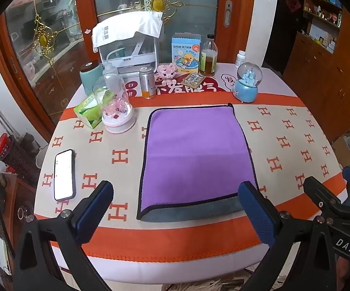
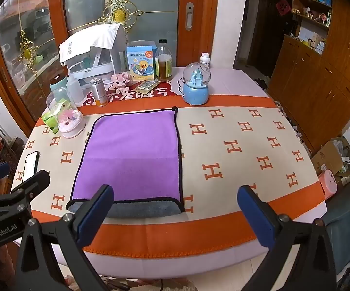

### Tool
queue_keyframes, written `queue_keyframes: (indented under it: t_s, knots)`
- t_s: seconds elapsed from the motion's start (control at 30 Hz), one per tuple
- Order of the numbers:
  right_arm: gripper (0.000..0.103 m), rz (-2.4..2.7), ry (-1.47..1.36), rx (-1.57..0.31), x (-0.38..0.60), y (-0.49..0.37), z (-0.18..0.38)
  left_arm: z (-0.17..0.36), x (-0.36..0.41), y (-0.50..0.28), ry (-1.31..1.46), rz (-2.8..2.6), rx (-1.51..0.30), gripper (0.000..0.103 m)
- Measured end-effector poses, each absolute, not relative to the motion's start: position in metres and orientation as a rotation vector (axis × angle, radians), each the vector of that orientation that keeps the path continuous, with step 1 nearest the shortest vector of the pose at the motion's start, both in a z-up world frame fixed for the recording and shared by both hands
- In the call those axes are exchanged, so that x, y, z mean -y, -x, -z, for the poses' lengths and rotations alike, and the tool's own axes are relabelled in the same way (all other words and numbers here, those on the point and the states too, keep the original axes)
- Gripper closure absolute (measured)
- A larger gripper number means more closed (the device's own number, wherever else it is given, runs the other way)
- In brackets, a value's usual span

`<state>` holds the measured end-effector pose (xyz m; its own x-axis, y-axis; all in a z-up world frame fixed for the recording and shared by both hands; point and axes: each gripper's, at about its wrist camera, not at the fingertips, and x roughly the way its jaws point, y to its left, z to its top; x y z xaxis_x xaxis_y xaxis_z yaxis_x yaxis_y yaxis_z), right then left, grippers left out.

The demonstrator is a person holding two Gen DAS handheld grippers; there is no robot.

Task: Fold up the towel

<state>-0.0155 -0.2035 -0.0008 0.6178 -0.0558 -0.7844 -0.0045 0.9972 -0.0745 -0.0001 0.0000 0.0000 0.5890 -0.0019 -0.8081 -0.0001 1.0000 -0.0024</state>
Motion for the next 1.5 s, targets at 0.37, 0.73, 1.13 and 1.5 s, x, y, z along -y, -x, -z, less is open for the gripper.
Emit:
queue_keyframes:
  t_s: [0.37, 0.73, 1.13, 1.5]
  knots:
    - [0.001, 0.027, 0.068, -0.904, 0.2047, 0.016, 0.0032, -0.0001, -0.0004, 0.0, 0.008, 0.005, -0.943, 0.001]
    - [0.001, 0.024, 0.068, -0.907, 0.209, 0.0116, -0.0009, -0.0002, -0.0002, 0.0, 0.006, 0.004, -0.943, 0.001]
    - [0.001, 0.012, 0.07, -0.91, 0.2021, 0.0123, 0.0041, -0.0004, -0.0003, 0.0001, 0.005, 0.004, -0.941, 0.001]
    - [0.001, 0.011, 0.07, -0.912, 0.2013, 0.0123, 0.0039, -0.0028, -0.0029, -0.0027, 0.001, 0.009, -0.938, 0.001]
